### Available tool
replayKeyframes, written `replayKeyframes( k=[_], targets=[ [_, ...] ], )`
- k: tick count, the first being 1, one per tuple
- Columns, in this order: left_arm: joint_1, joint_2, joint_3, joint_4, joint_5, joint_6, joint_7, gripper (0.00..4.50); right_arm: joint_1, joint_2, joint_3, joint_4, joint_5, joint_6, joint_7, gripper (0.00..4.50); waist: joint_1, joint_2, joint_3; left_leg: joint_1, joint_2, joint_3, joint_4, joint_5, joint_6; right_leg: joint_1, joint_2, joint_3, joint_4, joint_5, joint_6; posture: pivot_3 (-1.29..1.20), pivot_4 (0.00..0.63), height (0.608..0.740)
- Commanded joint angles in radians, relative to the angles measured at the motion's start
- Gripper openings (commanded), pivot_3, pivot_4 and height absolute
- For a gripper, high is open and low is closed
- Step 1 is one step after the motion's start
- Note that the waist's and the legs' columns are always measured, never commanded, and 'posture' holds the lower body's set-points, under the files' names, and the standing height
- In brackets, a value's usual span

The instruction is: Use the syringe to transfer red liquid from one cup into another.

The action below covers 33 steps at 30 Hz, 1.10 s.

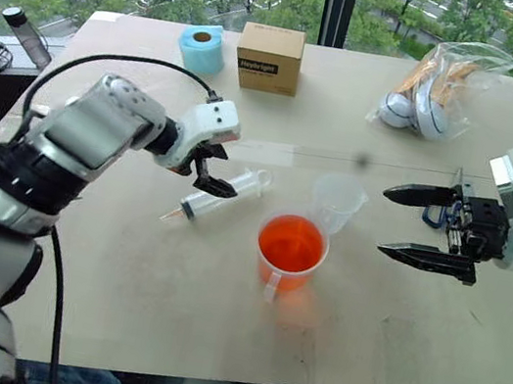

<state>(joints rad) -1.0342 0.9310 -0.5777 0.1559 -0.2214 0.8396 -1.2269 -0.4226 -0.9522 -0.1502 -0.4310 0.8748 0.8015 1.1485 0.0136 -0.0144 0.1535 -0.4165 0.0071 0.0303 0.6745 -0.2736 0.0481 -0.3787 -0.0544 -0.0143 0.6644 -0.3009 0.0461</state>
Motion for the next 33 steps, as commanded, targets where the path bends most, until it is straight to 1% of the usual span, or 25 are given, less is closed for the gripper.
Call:
replayKeyframes(
  k=[1,4,8,12,15,21,25,28,29,30,32,33],
  targets=[
    [-0.070,-0.045,-0.066,0.133,0.098,-0.040,-0.096,4.50,0.031,0.003,-0.063,-0.060,-0.006,-0.024,-0.060,4.48,-0.002,0.000,0.000,0.000,0.000,0.000,0.000,0.000,0.000,0.000,0.000,0.000,0.000,0.000,0.000,0.00,0.150,0.740],
    [-0.108,-0.086,-0.107,0.222,0.166,-0.075,-0.151,4.50,0.061,0.006,-0.082,-0.086,-0.009,-0.014,-0.119,4.48,-0.003,0.000,0.000,0.000,0.000,0.000,0.000,0.000,0.000,0.000,0.000,0.000,0.000,0.000,0.000,0.00,0.150,0.740],
    [-0.160,-0.148,-0.136,0.335,0.251,-0.128,-0.194,4.50,0.078,0.015,-0.114,-0.137,0.043,0.031,-0.212,4.48,-0.001,-0.001,0.001,0.000,0.000,0.000,0.001,0.000,0.000,0.000,0.000,0.001,0.000,0.000,0.000,0.00,0.150,0.740],
    [-0.205,-0.202,-0.152,0.434,0.329,-0.167,-0.226,4.50,0.040,0.021,-0.123,-0.179,0.114,0.083,-0.311,4.48,-0.001,-0.001,0.001,-0.001,0.000,-0.001,0.002,0.000,0.000,0.000,-0.001,0.000,0.000,0.000,0.000,0.00,0.150,0.740],
    [-0.223,-0.227,-0.168,0.475,0.386,-0.182,-0.259,4.50,0.003,0.006,-0.118,-0.197,0.146,0.116,-0.363,4.48,-0.002,-0.001,0.001,-0.001,0.000,-0.001,0.002,0.000,0.000,0.000,-0.001,0.000,0.001,0.000,0.000,0.00,0.150,0.740],
    [-0.241,-0.268,-0.176,0.521,0.466,-0.187,-0.284,4.50,-0.077,-0.014,-0.107,-0.207,0.204,0.149,-0.411,4.48,-0.002,-0.001,0.001,-0.001,0.001,-0.001,0.002,0.000,0.000,0.000,-0.001,0.000,0.001,0.000,0.000,0.00,0.150,0.740],
    [-0.240,-0.297,-0.159,0.544,0.506,-0.200,-0.261,4.50,-0.108,-0.009,-0.084,-0.207,0.221,0.154,-0.426,4.48,-0.001,-0.002,0.001,-0.002,0.000,-0.001,0.003,0.000,0.000,0.000,-0.001,0.000,0.001,0.000,0.000,0.00,0.150,0.740],
    [-0.236,-0.306,-0.158,0.525,0.531,-0.178,-0.267,3.74,-0.105,-0.015,-0.072,-0.204,0.214,0.150,-0.419,4.50,-0.001,-0.002,0.001,-0.002,0.000,-0.001,0.003,0.000,0.000,0.000,-0.001,0.000,0.001,0.000,0.000,0.00,0.150,0.740],
    [-0.230,-0.305,-0.155,0.512,0.534,-0.173,-0.270,3.30,-0.107,-0.017,-0.069,-0.201,0.213,0.150,-0.415,4.50,-0.001,-0.002,0.001,-0.002,0.001,-0.001,0.004,0.000,0.000,0.000,-0.001,0.000,0.001,0.000,0.000,0.00,0.150,0.740],
    [-0.225,-0.305,-0.153,0.503,0.536,-0.169,-0.273,2.75,-0.107,-0.020,-0.068,-0.199,0.212,0.149,-0.412,4.50,-0.001,-0.002,0.001,-0.002,0.001,-0.001,0.004,0.000,0.000,0.000,-0.001,0.000,0.001,0.000,0.000,0.00,0.150,0.740],
    [-0.215,-0.302,-0.148,0.488,0.540,-0.164,-0.274,1.89,-0.112,-0.023,-0.065,-0.192,0.212,0.149,-0.407,4.50,-0.001,-0.002,0.001,-0.002,0.001,-0.001,0.004,0.000,0.000,0.000,-0.001,0.000,0.001,0.000,0.000,0.00,0.150,0.740],
    [-0.204,-0.293,-0.143,0.475,0.541,-0.197,-0.266,1.54,-0.117,-0.024,-0.062,-0.188,0.214,0.151,-0.404,4.50,-0.001,-0.002,0.001,-0.002,0.001,-0.001,0.004,0.000,0.000,0.000,-0.002,0.000,0.001,0.000,0.000,0.00,0.150,0.740]
  ],
)
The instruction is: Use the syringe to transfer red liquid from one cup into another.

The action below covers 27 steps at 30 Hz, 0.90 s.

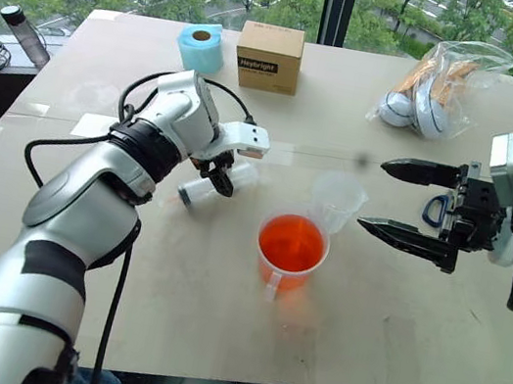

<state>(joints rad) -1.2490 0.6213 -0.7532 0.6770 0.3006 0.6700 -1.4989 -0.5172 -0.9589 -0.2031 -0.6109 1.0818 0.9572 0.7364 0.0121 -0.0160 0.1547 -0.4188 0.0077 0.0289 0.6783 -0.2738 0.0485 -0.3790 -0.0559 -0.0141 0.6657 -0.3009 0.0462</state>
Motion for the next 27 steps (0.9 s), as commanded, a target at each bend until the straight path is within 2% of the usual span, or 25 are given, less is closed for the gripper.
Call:
replayKeyframes(
  k=[1,5,8,13,17,20,24,27],
  targets=[
    [0.018,0.021,0.041,-0.055,0.019,-0.041,0.016,1.36,-0.027,-0.019,-0.007,-0.003,0.009,-0.003,0.010,4.50,0.000,0.000,0.000,0.000,0.000,0.000,0.000,0.000,0.000,0.000,-0.001,0.000,0.000,0.000,0.000,0.00,0.150,0.740],
    [0.022,0.015,0.099,-0.068,-0.006,-0.056,0.029,1.36,-0.030,-0.020,-0.005,0.009,0.022,0.004,0.017,4.50,0.000,0.000,0.000,0.000,0.000,0.000,0.001,0.000,0.000,0.000,-0.004,0.000,0.002,0.000,0.000,0.00,0.150,0.740],
    [-0.014,-0.004,0.211,-0.055,-0.062,-0.037,0.084,1.36,-0.027,-0.021,-0.014,0.028,0.039,0.012,0.026,4.50,0.002,0.000,0.000,-0.001,0.000,-0.002,0.004,0.000,0.000,0.000,-0.004,-0.001,0.004,0.000,0.000,0.00,0.150,0.740],
    [-0.061,-0.008,0.536,-0.148,-0.307,0.008,0.123,1.36,-0.061,-0.022,-0.081,0.144,0.116,0.036,0.028,4.50,-0.001,-0.002,0.001,-0.004,0.000,-0.003,0.008,0.000,0.001,-0.001,-0.005,-0.004,0.008,0.000,0.000,0.00,0.150,0.740],
    [-0.012,0.000,0.758,-0.373,-0.537,0.175,0.123,1.36,-0.101,0.002,-0.099,0.227,0.109,0.011,0.032,4.50,-0.007,-0.002,0.001,-0.005,0.000,-0.004,0.008,0.000,0.000,-0.002,-0.005,-0.004,0.010,0.000,0.001,0.00,0.150,0.740],
    [0.067,-0.011,0.877,-0.573,-0.699,0.271,0.149,1.36,-0.126,0.025,-0.068,0.287,-0.004,-0.087,0.066,4.50,-0.018,-0.001,0.001,-0.004,0.000,-0.004,0.008,0.000,0.000,-0.002,-0.006,-0.004,0.011,-0.001,0.001,0.00,0.150,0.740],
    [0.195,-0.064,1.023,-0.846,-0.978,0.446,0.207,1.36,-0.180,0.090,-0.126,0.378,0.094,-0.065,0.060,4.50,-0.025,-0.001,0.001,-0.003,0.000,-0.004,0.009,0.000,0.000,-0.001,-0.006,-0.004,0.012,-0.001,0.001,0.00,0.150,0.740],
    [0.295,-0.116,1.056,-0.966,-1.092,0.485,0.298,1.36,-0.215,0.114,-0.148,0.411,0.146,-0.048,0.045,4.50,-0.023,-0.001,0.001,-0.002,0.000,-0.004,0.009,0.000,0.000,0.000,-0.006,-0.004,0.012,-0.001,0.001,0.00,0.150,0.740]
  ],
)
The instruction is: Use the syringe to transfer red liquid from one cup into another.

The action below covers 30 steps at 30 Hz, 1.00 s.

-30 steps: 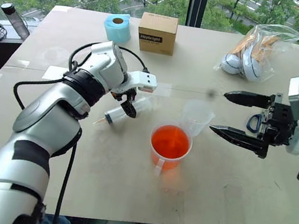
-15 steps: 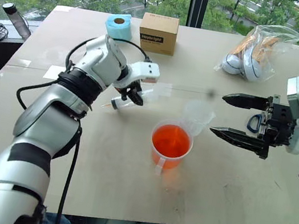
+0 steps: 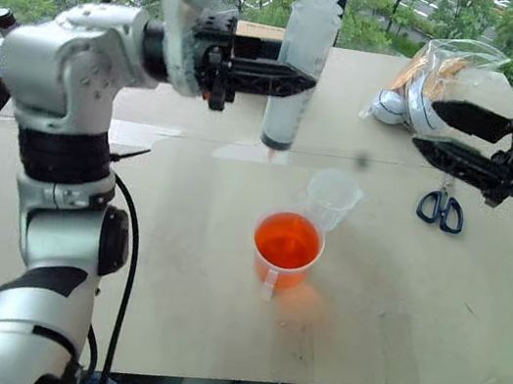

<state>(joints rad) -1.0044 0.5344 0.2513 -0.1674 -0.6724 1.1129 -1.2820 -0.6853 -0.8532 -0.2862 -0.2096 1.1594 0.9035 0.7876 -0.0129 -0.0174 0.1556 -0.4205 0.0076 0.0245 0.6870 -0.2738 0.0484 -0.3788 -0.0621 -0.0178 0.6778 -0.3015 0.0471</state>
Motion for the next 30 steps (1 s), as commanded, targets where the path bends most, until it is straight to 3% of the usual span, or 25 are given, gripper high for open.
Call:
replayKeyframes(
  k=[1,8,14,21,30],
  targets=[
    [0.082,-0.041,0.044,-0.151,-0.135,0.037,0.110,1.36,-0.056,0.017,-0.069,0.017,0.082,0.010,-0.017,4.50,0.002,0.000,0.000,0.000,0.000,0.000,0.000,0.000,0.000,0.000,0.000,0.000,0.000,0.000,0.000,0.00,0.150,0.740],
    [0.314,-0.119,-0.063,-0.299,-0.130,-0.157,0.224,1.36,-0.046,0.024,-0.084,-0.009,0.167,0.068,-0.049,4.50,0.003,0.000,0.000,0.003,0.000,0.001,0.000,0.000,0.000,0.003,0.000,0.001,-0.001,0.000,0.000,0.00,0.150,0.740],
    [0.454,-0.017,-0.174,-0.316,-0.048,-0.325,0.156,1.36,-0.030,0.035,-0.063,-0.099,0.243,0.097,-0.123,4.50,0.002,0.000,0.000,0.004,0.000,0.001,-0.002,0.000,0.000,0.002,0.000,0.003,-0.001,0.000,0.000,0.00,0.150,0.740],
    [0.513,0.004,-0.264,-0.253,0.039,-0.532,0.100,1.36,0.011,0.052,0.037,-0.188,0.100,0.036,-0.097,4.50,0.008,0.000,0.000,0.005,-0.001,0.002,-0.001,0.000,0.000,0.002,0.000,0.003,-0.002,0.000,0.000,0.00,0.150,0.740],
    [0.494,0.023,-0.278,-0.177,-0.002,-0.562,0.037,1.36,0.019,0.111,0.199,-0.159,-0.136,-0.114,0.100,4.50,0.005,0.000,0.000,0.004,-0.001,0.001,-0.002,0.000,0.000,0.002,0.000,0.003,-0.002,0.000,0.000,0.00,0.150,0.740]
  ],
)
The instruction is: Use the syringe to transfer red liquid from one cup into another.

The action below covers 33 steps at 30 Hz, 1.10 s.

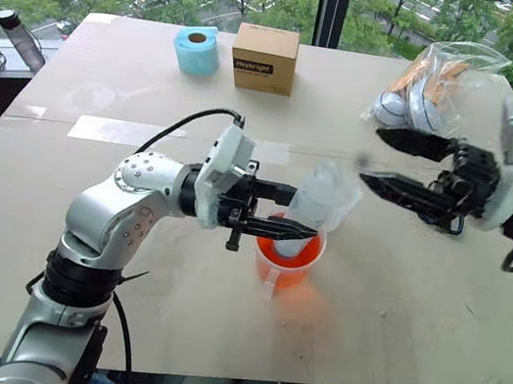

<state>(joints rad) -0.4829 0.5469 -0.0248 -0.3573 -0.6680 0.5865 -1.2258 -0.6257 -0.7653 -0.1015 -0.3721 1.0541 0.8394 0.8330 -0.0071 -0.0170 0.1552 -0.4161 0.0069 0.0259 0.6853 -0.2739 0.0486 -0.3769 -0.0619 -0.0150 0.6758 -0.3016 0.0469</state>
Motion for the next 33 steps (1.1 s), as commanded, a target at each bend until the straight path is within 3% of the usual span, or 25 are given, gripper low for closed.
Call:
replayKeyframes(
  k=[1,9,23,32,33],
  targets=[
    [-0.031,0.012,-0.004,0.022,-0.006,-0.040,-0.023,1.36,-0.057,0.037,0.018,0.010,-0.028,-0.048,0.058,4.50,-0.003,0.000,0.000,0.000,0.000,0.000,0.000,0.000,0.000,0.000,0.000,0.000,0.000,0.000,0.000,0.00,0.150,0.740],
    [-0.040,0.028,-0.018,0.030,-0.015,-0.050,-0.036,1.36,-0.109,0.085,0.079,0.051,-0.133,-0.097,0.121,4.50,-0.002,0.000,0.000,0.000,0.000,0.000,0.000,0.000,0.000,0.000,0.000,0.000,0.000,0.000,0.000,0.00,0.150,0.740],
    [-0.059,0.036,-0.037,0.058,-0.010,-0.058,-0.063,1.36,-0.164,0.206,0.098,0.077,-0.126,-0.076,0.158,4.50,-0.003,0.000,0.000,0.000,0.000,0.000,0.000,0.000,0.000,-0.001,0.000,0.000,0.000,0.000,0.000,0.00,0.150,0.740],
    [-0.080,0.026,-0.044,0.094,-0.001,-0.076,-0.063,1.36,-0.144,0.206,0.115,0.091,-0.187,-0.103,0.191,0.21,-0.004,0.000,0.000,0.000,0.000,0.000,-0.001,0.000,0.000,-0.001,0.000,0.000,0.001,0.000,0.000,0.00,0.150,0.740],
    [-0.079,0.025,-0.045,0.095,-0.001,-0.077,-0.062,1.36,-0.143,0.204,0.114,0.090,-0.188,-0.102,0.194,0.09,-0.004,0.000,0.000,0.000,0.000,0.000,-0.001,0.000,0.000,-0.001,0.000,0.000,0.001,0.000,0.000,0.00,0.150,0.740]
  ],
)
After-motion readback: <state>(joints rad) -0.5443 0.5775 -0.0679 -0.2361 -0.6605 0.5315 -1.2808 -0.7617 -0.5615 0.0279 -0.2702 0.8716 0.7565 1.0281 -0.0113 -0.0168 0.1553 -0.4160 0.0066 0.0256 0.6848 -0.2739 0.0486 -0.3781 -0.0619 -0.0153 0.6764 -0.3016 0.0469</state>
